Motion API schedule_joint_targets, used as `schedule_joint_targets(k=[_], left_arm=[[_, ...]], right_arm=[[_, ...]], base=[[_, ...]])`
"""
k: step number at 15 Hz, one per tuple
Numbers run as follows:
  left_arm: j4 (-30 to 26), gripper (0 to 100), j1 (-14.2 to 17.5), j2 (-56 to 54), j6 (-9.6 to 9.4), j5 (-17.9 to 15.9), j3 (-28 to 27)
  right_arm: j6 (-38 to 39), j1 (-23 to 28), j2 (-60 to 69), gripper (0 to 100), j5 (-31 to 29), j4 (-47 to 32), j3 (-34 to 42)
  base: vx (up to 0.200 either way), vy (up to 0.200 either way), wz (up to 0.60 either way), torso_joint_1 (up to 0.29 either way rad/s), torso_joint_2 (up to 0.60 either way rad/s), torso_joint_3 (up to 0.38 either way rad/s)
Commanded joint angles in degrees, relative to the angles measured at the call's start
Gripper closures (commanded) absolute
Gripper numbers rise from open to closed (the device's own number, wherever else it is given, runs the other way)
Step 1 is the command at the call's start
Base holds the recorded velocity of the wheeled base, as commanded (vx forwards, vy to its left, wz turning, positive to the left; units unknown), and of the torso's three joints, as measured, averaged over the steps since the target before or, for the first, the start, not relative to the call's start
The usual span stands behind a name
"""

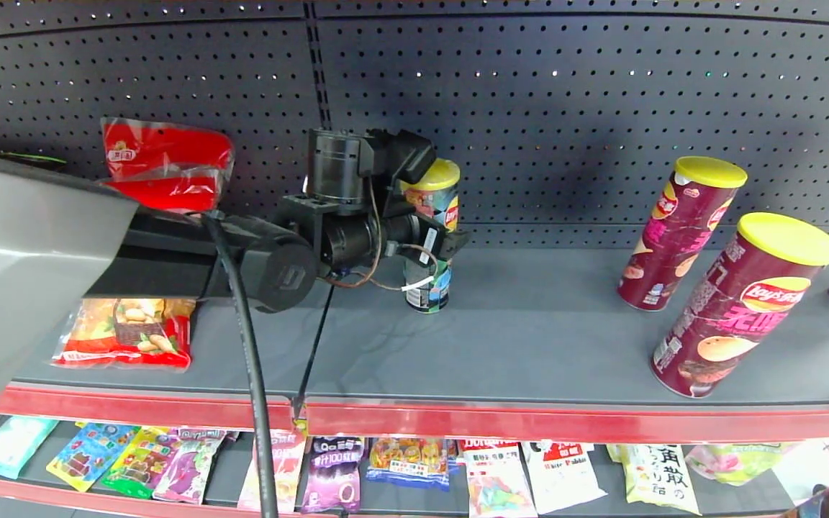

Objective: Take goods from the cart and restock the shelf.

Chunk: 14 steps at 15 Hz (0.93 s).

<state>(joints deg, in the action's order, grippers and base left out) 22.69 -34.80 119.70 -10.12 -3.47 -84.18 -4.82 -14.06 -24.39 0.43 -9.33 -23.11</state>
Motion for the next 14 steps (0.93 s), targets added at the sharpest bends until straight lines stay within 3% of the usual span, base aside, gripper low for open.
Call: schedule_joint_targets(k=[1, 7, 9, 10, 11, 12, 14], left_arm=[[0.08, 100, -0.09, 0.27, 0.01, -0.04, -0.02], [-1.51, 100, 0.09, -2.10, 0.01, -1.36, 1.03], [-4.84, 100, 0.26, -5.09, 0.01, -5.58, 1.73], [-8.62, 100, 0.61, -8.69, 0.01, -13.05, 2.79], [-10.21, 100, 0.79, -11.07, -0.52, -17.88, 3.93], [-10.73, 100, 0.79, -12.38, -1.13, -20.43, 4.81], [-12.84, 100, 1.49, -14.85, -4.30, -24.74, 7.54]], right_arm=[[-0.02, -0.01, -0.13, 100, 0.01, 0.01, 0.00], [-0.02, -0.01, -0.30, 100, 0.01, 0.01, -0.09], [-0.02, -0.01, -0.57, 100, 0.01, 0.01, -0.35], [-0.02, -0.01, -1.27, 100, 0.01, 0.10, -0.62], [-0.02, -0.01, -1.71, 100, 0.01, 0.36, -0.79], [-0.02, -0.01, -2.06, 100, 0.10, 0.54, -0.88], [-0.02, -0.01, -3.03, 100, 0.28, 0.54, -1.94]], base=[[0.000, 0.000, 0.00, 0.000, 0.00, 0.000], [0.000, 0.000, 0.00, 0.000, 0.00, 0.000], [0.000, 0.000, 0.00, 0.000, 0.00, 0.000], [0.000, 0.000, 0.00, 0.000, 0.00, 0.000], [0.000, 0.000, 0.00, 0.000, 0.00, 0.000], [0.000, 0.000, 0.00, 0.000, 0.00, 0.000], [0.000, 0.000, 0.00, 0.000, 0.00, 0.000]])
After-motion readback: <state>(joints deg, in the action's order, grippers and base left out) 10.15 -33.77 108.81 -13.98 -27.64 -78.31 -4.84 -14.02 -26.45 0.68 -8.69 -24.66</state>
